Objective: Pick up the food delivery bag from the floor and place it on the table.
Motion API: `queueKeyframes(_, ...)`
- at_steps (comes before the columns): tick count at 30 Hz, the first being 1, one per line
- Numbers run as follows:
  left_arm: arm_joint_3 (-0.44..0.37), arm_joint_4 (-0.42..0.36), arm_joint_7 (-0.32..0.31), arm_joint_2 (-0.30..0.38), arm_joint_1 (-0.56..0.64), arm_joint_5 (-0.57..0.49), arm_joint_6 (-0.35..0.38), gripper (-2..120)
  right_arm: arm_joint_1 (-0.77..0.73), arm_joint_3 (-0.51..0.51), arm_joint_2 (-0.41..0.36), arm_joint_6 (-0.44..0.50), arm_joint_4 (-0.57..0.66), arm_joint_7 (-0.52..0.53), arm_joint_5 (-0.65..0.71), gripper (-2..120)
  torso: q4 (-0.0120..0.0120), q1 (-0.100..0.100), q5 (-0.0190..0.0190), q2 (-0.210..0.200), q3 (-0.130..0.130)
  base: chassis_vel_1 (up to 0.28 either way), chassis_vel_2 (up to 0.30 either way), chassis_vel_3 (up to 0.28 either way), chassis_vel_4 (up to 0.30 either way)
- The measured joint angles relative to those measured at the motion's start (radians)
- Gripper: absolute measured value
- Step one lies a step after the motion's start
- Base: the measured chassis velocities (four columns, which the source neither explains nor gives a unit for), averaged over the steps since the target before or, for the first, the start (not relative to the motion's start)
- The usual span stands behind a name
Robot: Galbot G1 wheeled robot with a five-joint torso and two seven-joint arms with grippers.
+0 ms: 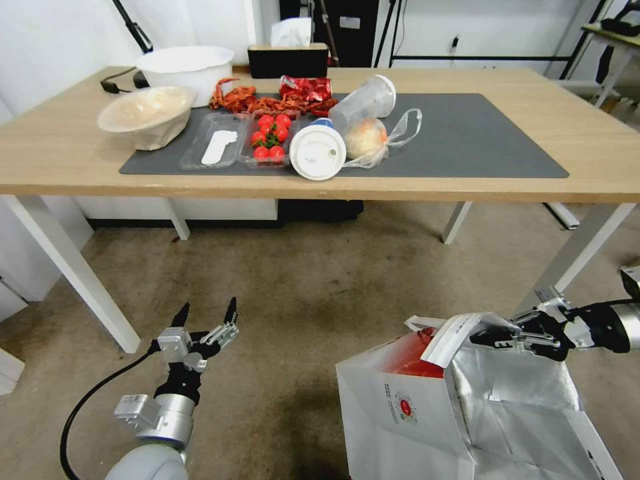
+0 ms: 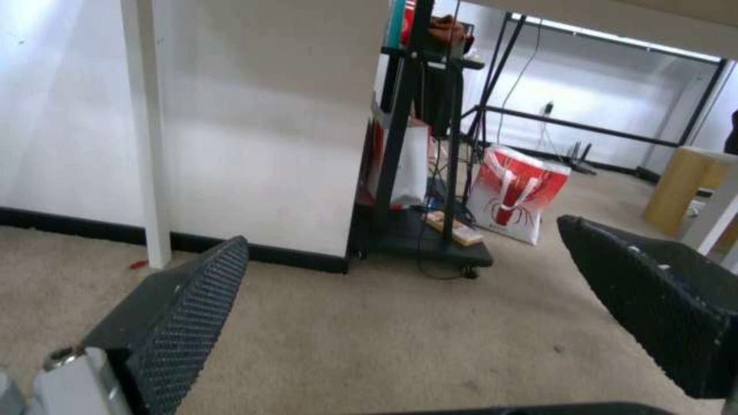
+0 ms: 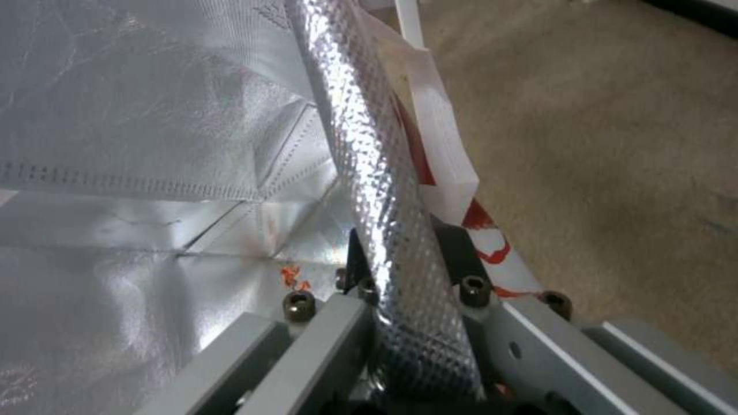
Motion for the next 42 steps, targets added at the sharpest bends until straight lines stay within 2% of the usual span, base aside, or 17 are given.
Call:
queueKeyframes(23,0.0,0.003,-0.002,0.005,-0.004,-0.002,0.001,100,0.005,-0.003,-0.009,-0.008,0.009,0.019,0.021,0,0.0,0.028,0.0,0.087,0.06,0.0,0.0,0.0,0.0)
queueKeyframes(42,0.0,0.003,-0.003,0.005,-0.003,-0.003,0.001,100,0.005,-0.004,-0.008,-0.014,0.022,0.041,0.051,0,0.0,0.058,0.0,0.174,0.115,0.0,0.0,0.0,0.0)
